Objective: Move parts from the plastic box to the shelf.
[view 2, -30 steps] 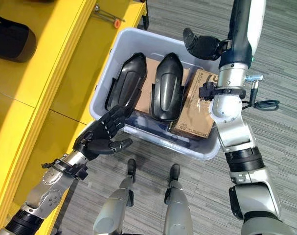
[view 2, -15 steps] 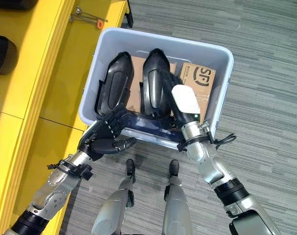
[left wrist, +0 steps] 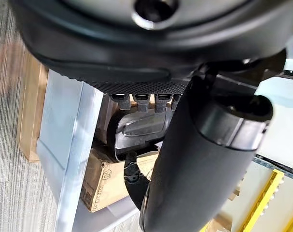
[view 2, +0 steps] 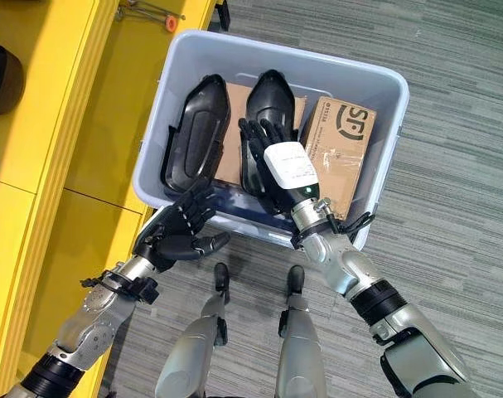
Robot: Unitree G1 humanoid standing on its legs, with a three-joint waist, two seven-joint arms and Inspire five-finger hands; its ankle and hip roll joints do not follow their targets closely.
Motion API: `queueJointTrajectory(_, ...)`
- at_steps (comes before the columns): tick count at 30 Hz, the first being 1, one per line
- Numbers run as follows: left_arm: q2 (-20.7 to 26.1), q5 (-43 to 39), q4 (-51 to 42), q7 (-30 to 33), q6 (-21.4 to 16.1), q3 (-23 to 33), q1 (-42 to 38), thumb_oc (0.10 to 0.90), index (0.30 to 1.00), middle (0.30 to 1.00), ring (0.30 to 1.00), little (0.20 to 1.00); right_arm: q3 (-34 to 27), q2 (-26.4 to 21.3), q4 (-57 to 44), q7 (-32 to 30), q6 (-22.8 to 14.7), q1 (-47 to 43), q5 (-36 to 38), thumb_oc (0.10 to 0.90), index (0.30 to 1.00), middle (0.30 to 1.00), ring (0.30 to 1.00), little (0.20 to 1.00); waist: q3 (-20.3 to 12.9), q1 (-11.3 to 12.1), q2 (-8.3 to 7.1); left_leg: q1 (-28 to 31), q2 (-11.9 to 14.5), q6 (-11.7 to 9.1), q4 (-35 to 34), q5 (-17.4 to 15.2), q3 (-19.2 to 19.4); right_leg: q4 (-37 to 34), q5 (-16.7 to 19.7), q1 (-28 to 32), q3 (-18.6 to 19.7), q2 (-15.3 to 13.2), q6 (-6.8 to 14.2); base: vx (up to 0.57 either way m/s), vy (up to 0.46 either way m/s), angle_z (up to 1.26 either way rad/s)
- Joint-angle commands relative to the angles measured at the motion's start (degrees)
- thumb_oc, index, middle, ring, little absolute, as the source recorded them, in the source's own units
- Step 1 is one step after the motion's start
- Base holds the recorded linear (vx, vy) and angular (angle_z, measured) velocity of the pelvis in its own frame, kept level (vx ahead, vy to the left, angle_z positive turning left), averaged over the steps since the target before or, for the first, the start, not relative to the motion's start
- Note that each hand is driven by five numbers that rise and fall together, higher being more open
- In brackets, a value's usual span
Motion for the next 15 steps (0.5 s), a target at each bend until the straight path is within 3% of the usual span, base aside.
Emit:
queueJointTrajectory(1,-0.4,-0.4,-5.0,-3.2,-6.0,0.9,-2.5,0.900,1.000,1.000,1.000,1.000,1.8,-1.6,-1.4,-4.2,-0.9,-7.7,-0.6,0.900,1.000,1.000,1.000,1.000,-0.6,-0.3,1.81,-1.7,0.7,0.1,1.5,-2.4,-0.1,4.6,-8.0,2.5,2.1,-0.2,-2.2,-0.05,-0.024,0.04)
queueJointTrajectory(3,-0.3,-0.6,-4.6,-2.3,-7.1,0.8,-2.6,0.900,1.000,1.000,1.000,1.000,2.0,-1.1,2.8,-4.6,-0.6,-9.1,0.5,0.900,1.000,1.000,1.000,1.000,-0.6,0.6,2.14,-2.3,0.3,0.1,1.5,-2.2,-0.6,4.9,-8.0,2.1,1.6,-0.2,-2.3,-0.05,-0.028,0.05)
queueJointTrajectory(7,-1.0,0.1,-3.5,-2.9,-7.4,1.7,-3.6,0.900,1.000,1.000,1.000,1.000,3.5,1.7,10.0,-5.8,5.5,-10.6,3.1,0.900,1.000,1.000,1.000,1.000,-0.6,1.7,2.43,-3.5,0.1,0.2,0.8,-1.6,-1.1,5.0,-7.9,1.3,1.1,-0.4,-2.3,-0.02,-0.012,0.07)
queueJointTrajectory(15,-1.6,1.8,-2.6,-3.3,-7.4,1.1,-4.3,0.900,1.000,1.000,1.000,1.000,2.9,4.1,15.6,-6.8,11.2,-10.7,5.5,0.900,1.000,1.000,1.000,1.000,-0.6,2.3,2.70,-6.3,-0.3,0.3,1.2,-1.2,-1.0,5.1,-7.3,-1.5,0.6,-0.3,-2.4,-0.02,-0.009,0.03)
